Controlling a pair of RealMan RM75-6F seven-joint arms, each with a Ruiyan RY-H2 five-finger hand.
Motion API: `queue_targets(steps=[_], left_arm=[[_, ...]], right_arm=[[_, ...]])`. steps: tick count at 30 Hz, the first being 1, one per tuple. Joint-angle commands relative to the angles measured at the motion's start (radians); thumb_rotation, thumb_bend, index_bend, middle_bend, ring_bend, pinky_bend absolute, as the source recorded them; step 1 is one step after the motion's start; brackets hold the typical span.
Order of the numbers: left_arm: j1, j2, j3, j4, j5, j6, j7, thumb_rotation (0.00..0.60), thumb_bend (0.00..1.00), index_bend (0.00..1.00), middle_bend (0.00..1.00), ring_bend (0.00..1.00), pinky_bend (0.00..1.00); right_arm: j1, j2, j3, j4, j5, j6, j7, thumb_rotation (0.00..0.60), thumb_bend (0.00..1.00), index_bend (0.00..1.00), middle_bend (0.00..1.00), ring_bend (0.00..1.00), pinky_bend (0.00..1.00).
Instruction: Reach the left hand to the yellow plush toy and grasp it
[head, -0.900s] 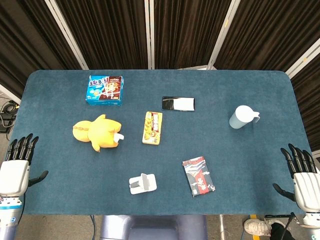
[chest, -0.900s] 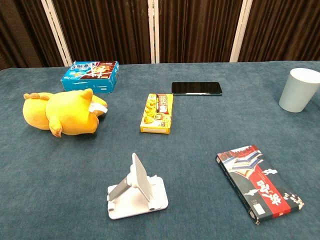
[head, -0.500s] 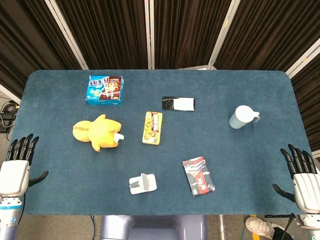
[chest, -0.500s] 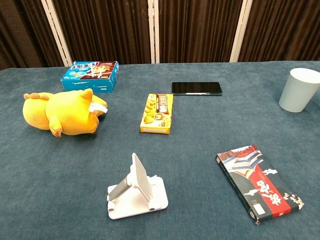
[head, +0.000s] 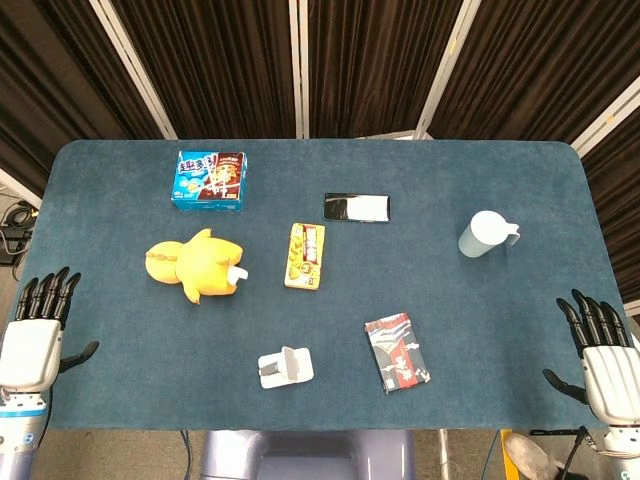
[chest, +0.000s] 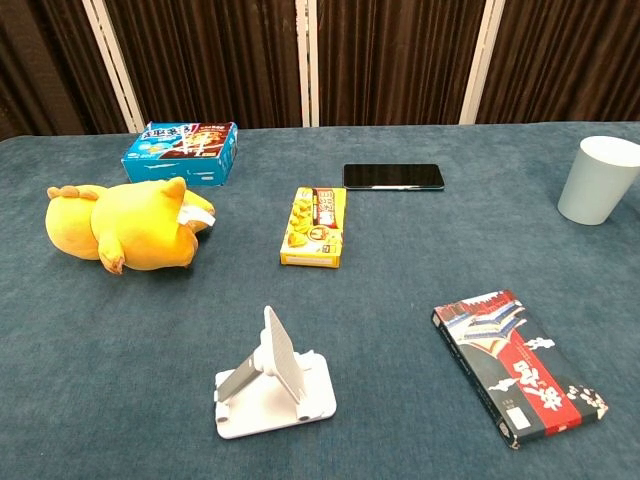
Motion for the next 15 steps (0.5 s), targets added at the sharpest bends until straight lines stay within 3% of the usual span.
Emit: queue_targets(steps=[1,4,7,9,11,15], left_arm=[[-0.013,-0.007,-0.008,0.000,-0.004,-0.014,0.005,0.600,0.15,0.00,0.00,0.00,0.00],[-0.044,-0.016,-0.021,0.005,-0.011,-0.054,0.024,0.600,0.30,0.00,0.00,0.00,0.00],[-0.081,-0.023,-0.037,0.011,-0.011,-0.092,0.048,0.600,0.60,0.00,0.00,0.00,0.00],[-0.103,-0.029,-0.047,0.019,-0.010,-0.111,0.065,0.600,0.87,0.00,0.00,0.00,0.00],[-0.121,-0.034,-0.054,0.026,-0.014,-0.128,0.084,0.600,0.99,0.00,0.00,0.00,0.00],[-0.168,-0.046,-0.071,0.045,-0.038,-0.192,0.118,0.600,1.00,0.00,0.00,0.00,0.00]], right_arm=[[0.000,0.000,0.000,0.000,0.000,-0.001,0.001,0.600,0.16,0.00,0.00,0.00,0.00],[0.001,0.002,0.000,-0.001,0.004,-0.006,0.004,0.600,0.16,0.00,0.00,0.00,0.00],[0.002,0.003,0.001,-0.001,0.004,-0.005,0.008,0.600,0.16,0.00,0.00,0.00,0.00],[0.002,0.005,0.001,-0.001,0.006,-0.006,0.011,0.600,0.16,0.00,0.00,0.00,0.00],[0.002,0.005,0.001,-0.001,0.006,-0.008,0.013,0.600,0.16,0.00,0.00,0.00,0.00],[0.003,0.006,0.001,0.000,0.007,-0.010,0.018,0.600,0.16,0.00,0.00,0.00,0.00]])
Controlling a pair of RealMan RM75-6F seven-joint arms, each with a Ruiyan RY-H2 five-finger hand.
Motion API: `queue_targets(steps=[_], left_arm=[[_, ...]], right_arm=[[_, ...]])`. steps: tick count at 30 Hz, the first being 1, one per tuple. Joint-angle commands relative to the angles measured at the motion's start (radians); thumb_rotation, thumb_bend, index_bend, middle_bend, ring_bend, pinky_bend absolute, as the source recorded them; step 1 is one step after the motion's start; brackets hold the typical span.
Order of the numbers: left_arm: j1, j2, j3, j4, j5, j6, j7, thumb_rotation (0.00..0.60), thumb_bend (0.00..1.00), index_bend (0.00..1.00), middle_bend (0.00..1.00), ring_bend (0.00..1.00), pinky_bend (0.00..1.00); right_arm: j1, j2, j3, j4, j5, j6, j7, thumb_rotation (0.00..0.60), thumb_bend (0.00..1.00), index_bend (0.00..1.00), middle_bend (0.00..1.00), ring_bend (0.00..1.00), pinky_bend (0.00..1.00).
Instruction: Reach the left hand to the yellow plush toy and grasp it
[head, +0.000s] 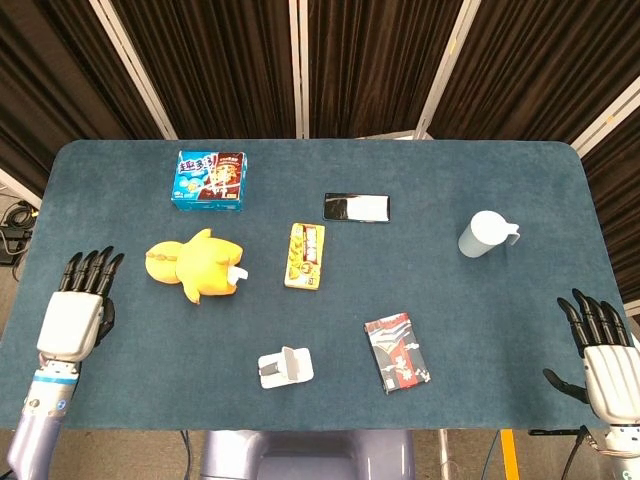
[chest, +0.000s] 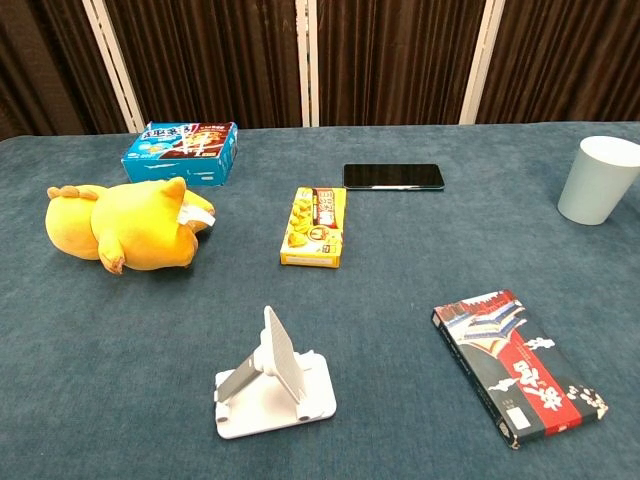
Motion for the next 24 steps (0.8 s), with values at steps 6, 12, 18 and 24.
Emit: queue_targets(steps=[6,12,18,24], left_arm=[[-0.110,-0.025,-0.045,0.058,-0.060,-0.142,0.015,0.600,1.00,0.00,0.00,0.00,0.00],[-0.194,-0.057,-0.067,0.135,-0.097,-0.259,-0.063,0.600,1.00,0.00,0.00,0.00,0.00],[-0.261,-0.108,-0.078,0.218,-0.149,-0.351,-0.054,0.600,1.00,0.00,0.00,0.00,0.00],[-0.325,-0.192,-0.087,0.311,-0.240,-0.435,0.007,0.600,1.00,0.00,0.00,0.00,0.00]], right_arm=[[0.001,0.004,0.002,0.000,0.004,-0.002,0.013,0.600,0.16,0.00,0.00,0.00,0.00],[0.003,0.006,0.004,0.002,0.013,-0.010,0.024,0.600,0.16,0.00,0.00,0.00,0.00],[0.007,0.005,0.006,0.007,0.024,-0.023,0.028,0.600,0.16,0.00,0.00,0.00,0.00],[0.011,0.006,0.013,0.014,0.041,-0.035,0.039,0.600,0.16,0.00,0.00,0.00,0.00]])
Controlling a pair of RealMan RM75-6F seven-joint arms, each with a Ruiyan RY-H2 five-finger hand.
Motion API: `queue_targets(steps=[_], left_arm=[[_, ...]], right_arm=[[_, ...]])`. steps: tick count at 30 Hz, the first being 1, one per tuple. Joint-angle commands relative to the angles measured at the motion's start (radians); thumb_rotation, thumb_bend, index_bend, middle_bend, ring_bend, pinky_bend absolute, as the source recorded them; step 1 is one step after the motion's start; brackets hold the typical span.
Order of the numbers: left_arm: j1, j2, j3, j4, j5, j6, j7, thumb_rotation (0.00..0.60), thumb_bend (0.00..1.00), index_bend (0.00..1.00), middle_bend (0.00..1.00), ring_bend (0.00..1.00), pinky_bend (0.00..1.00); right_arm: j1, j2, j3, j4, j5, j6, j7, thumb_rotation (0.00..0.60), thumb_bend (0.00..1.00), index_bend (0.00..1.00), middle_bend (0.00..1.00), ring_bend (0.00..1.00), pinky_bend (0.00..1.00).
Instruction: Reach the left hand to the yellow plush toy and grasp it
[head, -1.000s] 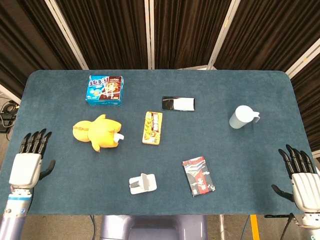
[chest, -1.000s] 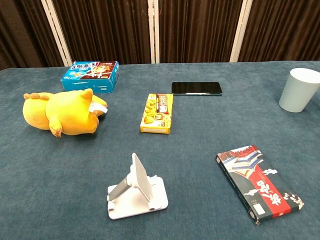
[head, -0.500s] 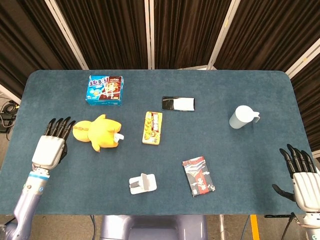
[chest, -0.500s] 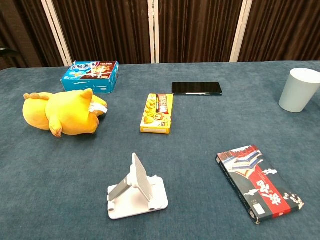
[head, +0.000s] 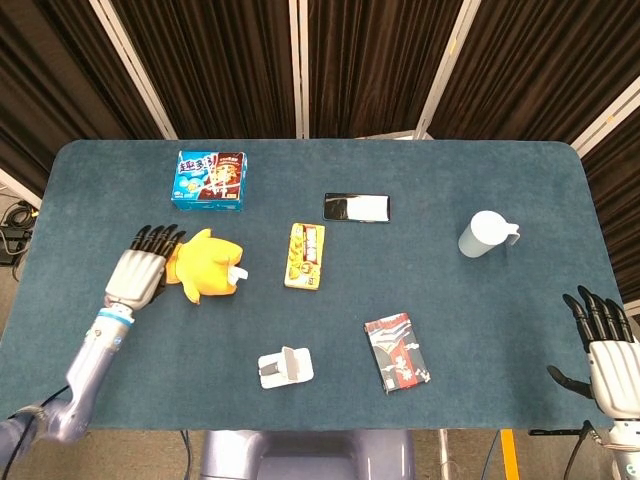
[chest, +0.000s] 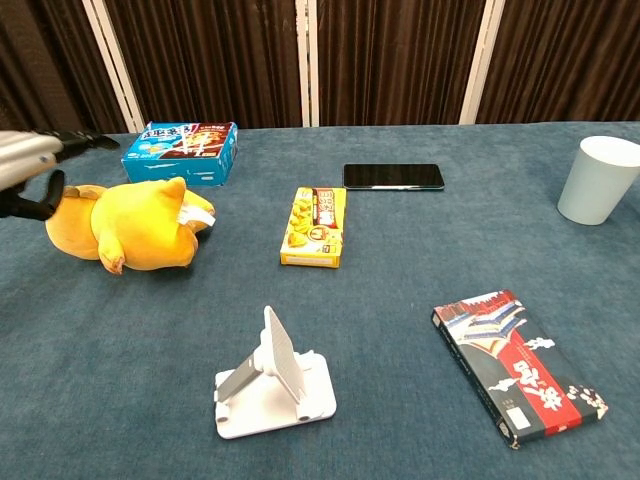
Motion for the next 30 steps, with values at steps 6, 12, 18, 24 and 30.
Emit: queue_targets(steps=[6,12,18,24,30], left_arm=[[-0.061,-0.075,0.001,0.093,-0.077,-0.065,0.049,0.600,1.00,0.00,0.00,0.00,0.00],[-0.095,-0.134,0.011,0.173,-0.079,-0.088,0.021,0.600,1.00,0.00,0.00,0.00,0.00],[-0.108,-0.179,0.038,0.213,-0.100,-0.118,0.027,0.600,1.00,0.00,0.00,0.00,0.00],[-0.110,-0.195,0.054,0.182,-0.085,-0.091,0.031,0.600,1.00,0.00,0.00,0.00,0.00],[-0.114,-0.188,0.072,0.095,-0.036,-0.032,0.068,0.600,1.00,0.00,0.00,0.00,0.00]], right_arm=[[0.002,0.000,0.002,0.003,0.008,-0.007,0.003,0.600,0.16,0.00,0.00,0.00,0.00],[0.004,-0.001,0.003,0.004,0.014,-0.014,0.002,0.600,0.16,0.00,0.00,0.00,0.00],[0.003,0.002,0.004,0.001,0.014,-0.011,0.006,0.600,0.16,0.00,0.00,0.00,0.00],[0.003,0.000,0.000,-0.001,0.005,-0.008,-0.002,0.600,0.16,0.00,0.00,0.00,0.00],[0.002,-0.001,-0.001,-0.003,0.002,-0.006,-0.006,0.600,0.16,0.00,0.00,0.00,0.00]])
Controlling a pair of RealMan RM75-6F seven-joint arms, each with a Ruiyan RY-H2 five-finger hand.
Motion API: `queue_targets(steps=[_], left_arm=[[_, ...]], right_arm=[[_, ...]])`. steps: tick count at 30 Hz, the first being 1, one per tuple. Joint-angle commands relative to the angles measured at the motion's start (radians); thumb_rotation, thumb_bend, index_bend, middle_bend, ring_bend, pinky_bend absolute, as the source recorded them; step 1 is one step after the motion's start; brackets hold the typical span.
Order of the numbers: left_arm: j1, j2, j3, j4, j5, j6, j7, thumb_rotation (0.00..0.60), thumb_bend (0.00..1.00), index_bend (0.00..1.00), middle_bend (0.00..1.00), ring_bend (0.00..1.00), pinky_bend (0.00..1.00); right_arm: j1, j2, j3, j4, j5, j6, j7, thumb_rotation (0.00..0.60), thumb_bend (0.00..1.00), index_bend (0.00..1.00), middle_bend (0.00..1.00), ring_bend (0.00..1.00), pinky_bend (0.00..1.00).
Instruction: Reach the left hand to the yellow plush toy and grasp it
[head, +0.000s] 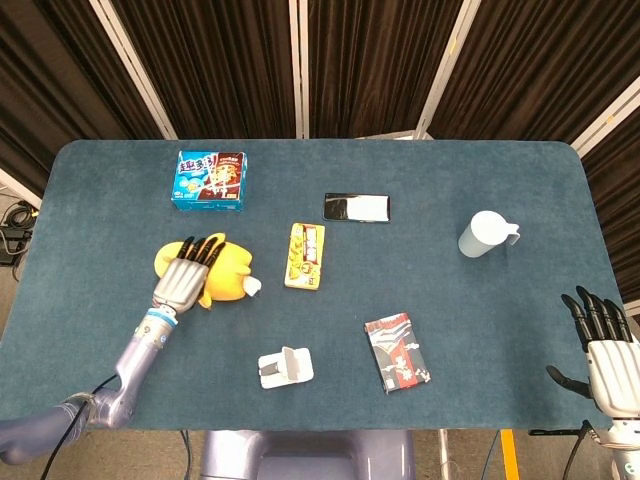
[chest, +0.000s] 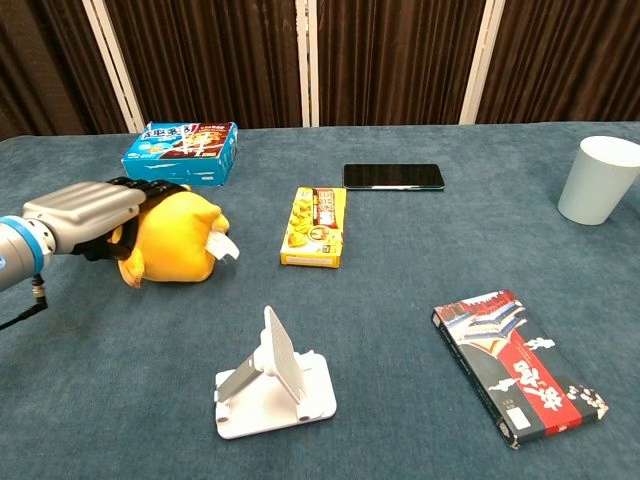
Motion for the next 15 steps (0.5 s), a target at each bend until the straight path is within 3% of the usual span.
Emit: queue_targets(steps=[1,7,15], left_arm=[[-0.004,0.006,0.013,-0.047,0.023,0.028,0.033,0.600,1.00,0.00,0.00,0.00,0.00],[-0.005,0.008,0.020,-0.084,0.011,0.044,0.081,0.600,1.00,0.00,0.00,0.00,0.00],[0.007,0.028,0.021,-0.050,-0.048,0.031,0.092,0.600,1.00,0.00,0.00,0.00,0.00]], right_arm=[[-0.001,0.001,0.000,-0.001,-0.001,0.003,0.000,0.600,0.16,0.00,0.00,0.00,0.00],[-0.003,0.004,0.001,-0.002,-0.001,0.006,0.007,0.600,0.16,0.00,0.00,0.00,0.00],[-0.001,0.002,-0.001,-0.002,-0.003,0.002,0.000,0.600,0.16,0.00,0.00,0.00,0.00]])
